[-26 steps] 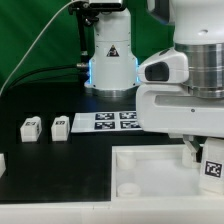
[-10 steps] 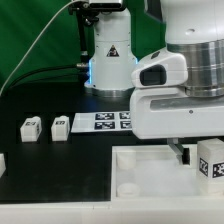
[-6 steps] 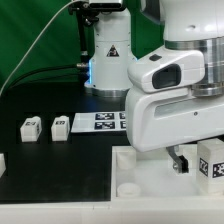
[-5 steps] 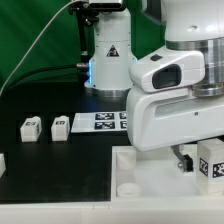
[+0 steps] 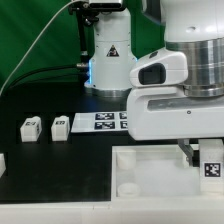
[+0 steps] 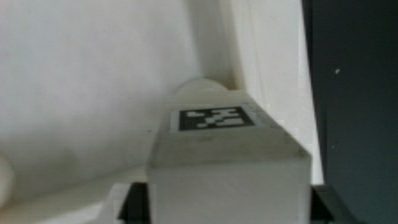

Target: Assemble one leg

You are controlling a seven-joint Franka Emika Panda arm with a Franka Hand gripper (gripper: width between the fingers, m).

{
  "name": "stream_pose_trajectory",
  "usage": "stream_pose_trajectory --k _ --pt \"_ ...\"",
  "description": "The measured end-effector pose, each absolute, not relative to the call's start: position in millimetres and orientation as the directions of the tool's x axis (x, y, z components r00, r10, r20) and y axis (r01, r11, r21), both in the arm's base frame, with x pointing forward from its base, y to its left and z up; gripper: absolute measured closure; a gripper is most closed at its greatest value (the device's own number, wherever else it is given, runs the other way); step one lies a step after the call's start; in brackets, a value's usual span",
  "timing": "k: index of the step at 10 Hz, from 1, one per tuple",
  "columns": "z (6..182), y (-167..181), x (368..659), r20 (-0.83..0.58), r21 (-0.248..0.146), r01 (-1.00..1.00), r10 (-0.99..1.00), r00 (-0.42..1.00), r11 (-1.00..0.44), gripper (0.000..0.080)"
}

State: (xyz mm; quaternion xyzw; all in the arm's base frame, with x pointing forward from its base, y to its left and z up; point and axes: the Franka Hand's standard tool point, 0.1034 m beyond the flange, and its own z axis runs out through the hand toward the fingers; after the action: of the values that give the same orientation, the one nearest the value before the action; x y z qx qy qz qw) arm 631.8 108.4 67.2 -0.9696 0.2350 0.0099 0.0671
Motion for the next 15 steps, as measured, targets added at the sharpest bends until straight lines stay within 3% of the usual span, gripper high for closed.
stream_pose_trajectory --k 2,4,6,7,10,11,12,13,15 --pt "66.6 106.8 631.4 -0.086 -0.111 -0.669 -0.663 0.743 -0.735 0.0508" --pt "65.7 104.2 629.3 -0.151 -0.086 -0.909 -0.897 0.416 -0.407 0.0508" --pt "65.5 105.4 625.4 -0.214 -0.065 -0.996 -0.974 0.073 -0.06 0.0507" --pt "65.5 105.3 624.8 -0.222 -0.055 -0.998 -0.975 0.006 0.007 0.0507" --pt "64.7 105.7 624.4 -0.22 -0.067 -0.996 -0.973 0.064 -0.05 0.0507" --pt "64.8 106.8 624.3 -0.214 -0.074 -0.993 -0.971 0.104 -0.089 0.0316" --pt "66.5 112.3 623.5 -0.179 -0.104 -0.951 -0.935 0.305 -0.29 0.0188" --pt "68.5 118.7 623.3 -0.148 -0.122 -0.893 -0.882 0.448 -0.433 0.0188" --pt "66.4 115.6 623.2 -0.129 -0.144 -0.812 -0.803 0.582 -0.566 0.0152"
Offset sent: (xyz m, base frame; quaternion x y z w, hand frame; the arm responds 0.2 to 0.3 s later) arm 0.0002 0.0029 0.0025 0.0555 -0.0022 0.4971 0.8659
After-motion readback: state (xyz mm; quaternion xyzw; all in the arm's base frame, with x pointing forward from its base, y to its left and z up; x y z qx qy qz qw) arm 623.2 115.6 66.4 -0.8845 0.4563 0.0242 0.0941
